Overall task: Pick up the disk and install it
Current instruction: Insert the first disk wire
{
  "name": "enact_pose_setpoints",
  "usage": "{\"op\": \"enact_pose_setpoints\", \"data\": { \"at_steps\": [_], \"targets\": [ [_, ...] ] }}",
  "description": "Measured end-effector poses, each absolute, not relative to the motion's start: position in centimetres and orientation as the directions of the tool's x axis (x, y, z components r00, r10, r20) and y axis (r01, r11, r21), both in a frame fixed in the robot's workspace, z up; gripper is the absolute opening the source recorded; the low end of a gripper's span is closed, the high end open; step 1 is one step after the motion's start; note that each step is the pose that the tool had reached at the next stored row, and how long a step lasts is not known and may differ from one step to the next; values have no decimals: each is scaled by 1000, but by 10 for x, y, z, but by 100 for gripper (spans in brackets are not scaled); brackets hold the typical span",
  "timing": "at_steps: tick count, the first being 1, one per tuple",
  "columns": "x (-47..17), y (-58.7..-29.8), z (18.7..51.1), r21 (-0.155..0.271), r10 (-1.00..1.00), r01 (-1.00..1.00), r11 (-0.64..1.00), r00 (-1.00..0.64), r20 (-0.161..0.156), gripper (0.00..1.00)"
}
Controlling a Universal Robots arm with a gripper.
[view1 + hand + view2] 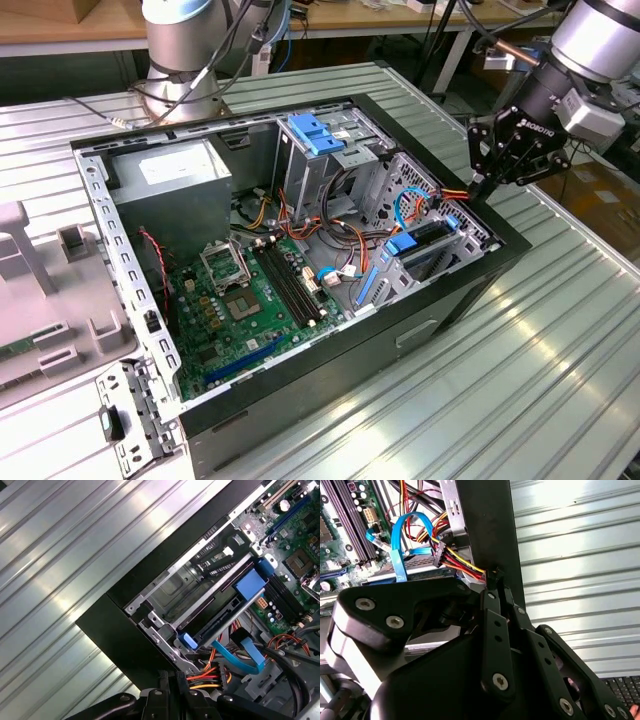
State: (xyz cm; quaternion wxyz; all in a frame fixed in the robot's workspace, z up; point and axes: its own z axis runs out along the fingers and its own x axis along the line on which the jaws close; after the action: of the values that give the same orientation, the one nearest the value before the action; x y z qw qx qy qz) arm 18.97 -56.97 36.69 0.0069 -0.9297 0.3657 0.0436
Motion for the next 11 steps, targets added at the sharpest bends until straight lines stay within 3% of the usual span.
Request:
{"op": "enact_pose_setpoints", "data": {
  "at_steps": [11],
  "targets": [
    [174,-569,367,11,-678,-681,-733,729,-93,17]
  ]
}}
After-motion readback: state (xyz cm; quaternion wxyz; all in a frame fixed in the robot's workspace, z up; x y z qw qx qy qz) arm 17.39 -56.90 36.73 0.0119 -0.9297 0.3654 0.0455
